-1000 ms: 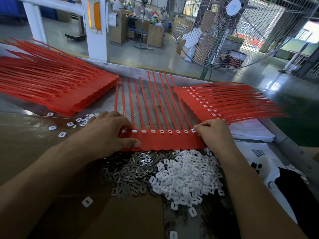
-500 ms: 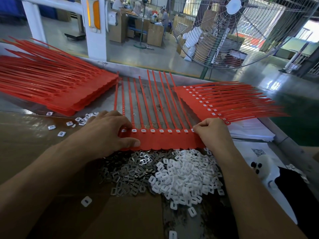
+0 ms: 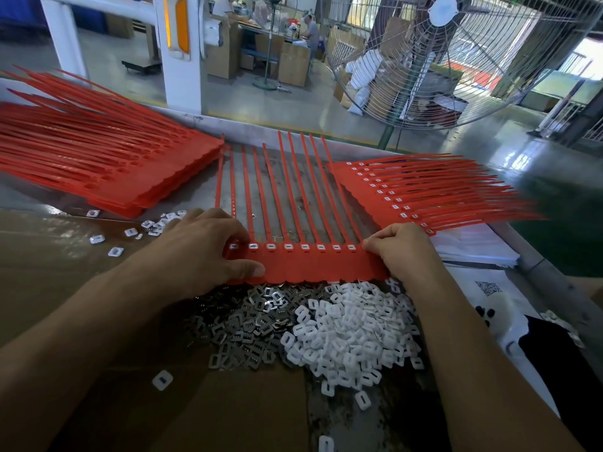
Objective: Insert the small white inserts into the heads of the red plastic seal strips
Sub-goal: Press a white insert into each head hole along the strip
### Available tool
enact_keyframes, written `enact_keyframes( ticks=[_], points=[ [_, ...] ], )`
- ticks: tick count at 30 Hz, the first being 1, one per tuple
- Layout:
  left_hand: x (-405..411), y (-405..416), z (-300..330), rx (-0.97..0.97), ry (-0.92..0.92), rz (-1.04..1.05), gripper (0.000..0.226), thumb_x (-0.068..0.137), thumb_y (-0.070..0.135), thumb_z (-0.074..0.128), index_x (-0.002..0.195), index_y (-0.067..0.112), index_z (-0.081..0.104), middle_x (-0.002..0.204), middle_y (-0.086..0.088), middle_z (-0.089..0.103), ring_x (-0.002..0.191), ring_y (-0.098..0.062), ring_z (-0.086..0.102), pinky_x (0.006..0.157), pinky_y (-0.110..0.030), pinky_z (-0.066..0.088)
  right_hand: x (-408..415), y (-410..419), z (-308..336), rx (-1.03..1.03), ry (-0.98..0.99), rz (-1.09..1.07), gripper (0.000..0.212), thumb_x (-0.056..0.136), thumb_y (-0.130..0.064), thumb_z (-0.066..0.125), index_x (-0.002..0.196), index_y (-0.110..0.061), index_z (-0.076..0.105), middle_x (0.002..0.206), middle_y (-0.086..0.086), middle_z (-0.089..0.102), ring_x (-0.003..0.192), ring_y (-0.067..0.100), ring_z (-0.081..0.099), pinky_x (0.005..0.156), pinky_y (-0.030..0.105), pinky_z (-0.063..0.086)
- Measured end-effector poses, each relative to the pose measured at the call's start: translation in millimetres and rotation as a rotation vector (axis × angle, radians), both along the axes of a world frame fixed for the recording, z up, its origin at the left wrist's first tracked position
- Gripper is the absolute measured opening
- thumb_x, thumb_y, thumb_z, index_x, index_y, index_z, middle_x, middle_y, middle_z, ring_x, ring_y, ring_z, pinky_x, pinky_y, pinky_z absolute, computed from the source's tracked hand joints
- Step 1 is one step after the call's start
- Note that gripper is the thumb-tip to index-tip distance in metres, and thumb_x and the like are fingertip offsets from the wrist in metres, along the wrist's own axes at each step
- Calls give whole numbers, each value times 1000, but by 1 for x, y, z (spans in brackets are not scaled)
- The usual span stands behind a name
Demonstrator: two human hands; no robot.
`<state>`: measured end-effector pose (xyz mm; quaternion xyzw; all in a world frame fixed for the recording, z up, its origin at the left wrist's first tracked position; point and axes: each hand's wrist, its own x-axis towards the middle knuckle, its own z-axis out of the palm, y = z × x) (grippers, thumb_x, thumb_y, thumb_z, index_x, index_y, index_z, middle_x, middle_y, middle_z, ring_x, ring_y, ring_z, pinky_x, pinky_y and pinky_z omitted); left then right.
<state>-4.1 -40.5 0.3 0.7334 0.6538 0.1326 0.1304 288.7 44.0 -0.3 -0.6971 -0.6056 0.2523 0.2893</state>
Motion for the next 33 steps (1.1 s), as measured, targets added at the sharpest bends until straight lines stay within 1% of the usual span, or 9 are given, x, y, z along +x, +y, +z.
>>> enact_keyframes(
  ticks=[4, 7, 10, 15, 20, 23, 26, 30, 33],
  points=[
    [0, 1, 0, 2, 9, -2, 71, 71, 82, 56, 129, 41, 57, 131, 17, 47, 120, -8, 40, 108, -40, 37, 5, -1, -2, 4, 56, 8, 12, 92, -21, 74, 80, -24, 73, 69, -4, 67, 64, 12, 59, 60, 28, 45],
    [1, 1, 0, -2, 10, 2, 72, 70, 82, 56, 129, 41, 56, 132, 17, 47, 121, -8, 39, 108, -40, 36, 10, 0, -3, -6, 62, -10, 16, 92, -18, 70, 78, -23, 75, 53, -6, 64, 50, 8, 58, 53, 27, 48],
    [1, 1, 0, 4, 6, 4, 71, 70, 82, 56, 129, 41, 57, 132, 17, 47, 121, -8, 39, 107, -38, 36, 11, 1, -2, -8, 64, -12, 16, 91, -16, 71, 78, -23, 76, 49, -6, 62, 40, 3, 54, 45, 24, 47],
    [2, 1, -1, 8, 5, 3, 71, 70, 82, 55, 129, 42, 56, 133, 18, 46, 123, -9, 38, 108, -38, 36, 11, 3, -2, 2, 11, 4, 19, 92, -18, 72, 74, -24, 74, 46, -7, 62, 48, 9, 57, 52, 30, 51],
    [1, 2, -2, 10, -9, -6, 76, 65, 86, 50, 127, 43, 56, 130, 18, 47, 121, -8, 39, 107, -37, 37, 8, 4, 0, 17, -117, 46, 23, 96, -19, 68, 74, -26, 69, 63, -3, 65, 63, 14, 62, 68, 36, 57],
    [2, 3, -2, 5, -3, -2, 78, 62, 88, 48, 125, 43, 57, 128, 18, 47, 119, -8, 39, 106, -38, 37, 5, 4, 3, 8, -156, 58, 15, 97, -19, 66, 84, -20, 73, 66, -4, 64, 64, 13, 60, 68, 33, 52],
    [2, 2, -2, 24, 5, 2, 74, 66, 86, 51, 125, 42, 57, 129, 17, 49, 121, -10, 40, 106, -39, 38, 2, 2, 5, 13, -196, 59, 13, 98, -17, 63, 95, -14, 75, 75, 0, 67, 72, 17, 62, 71, 33, 52],
    [3, 0, -3, 41, -14, 3, 67, 72, 81, 56, 125, 41, 57, 129, 16, 50, 120, -10, 41, 106, -38, 38, 3, -12, 2, 114, -192, 60, 15, 100, -19, 61, 96, -18, 75, 87, -4, 71, 82, 15, 67, 70, 30, 50],
    [3, 1, -4, 40, 0, 11, 69, 72, 81, 57, 128, 41, 57, 132, 16, 49, 122, -11, 40, 106, -39, 37, 5, -24, 6, 211, -215, 96, 22, 98, -15, 60, 101, -23, 80, 97, -10, 75, 89, 9, 68, 77, 30, 53]
  ],
)
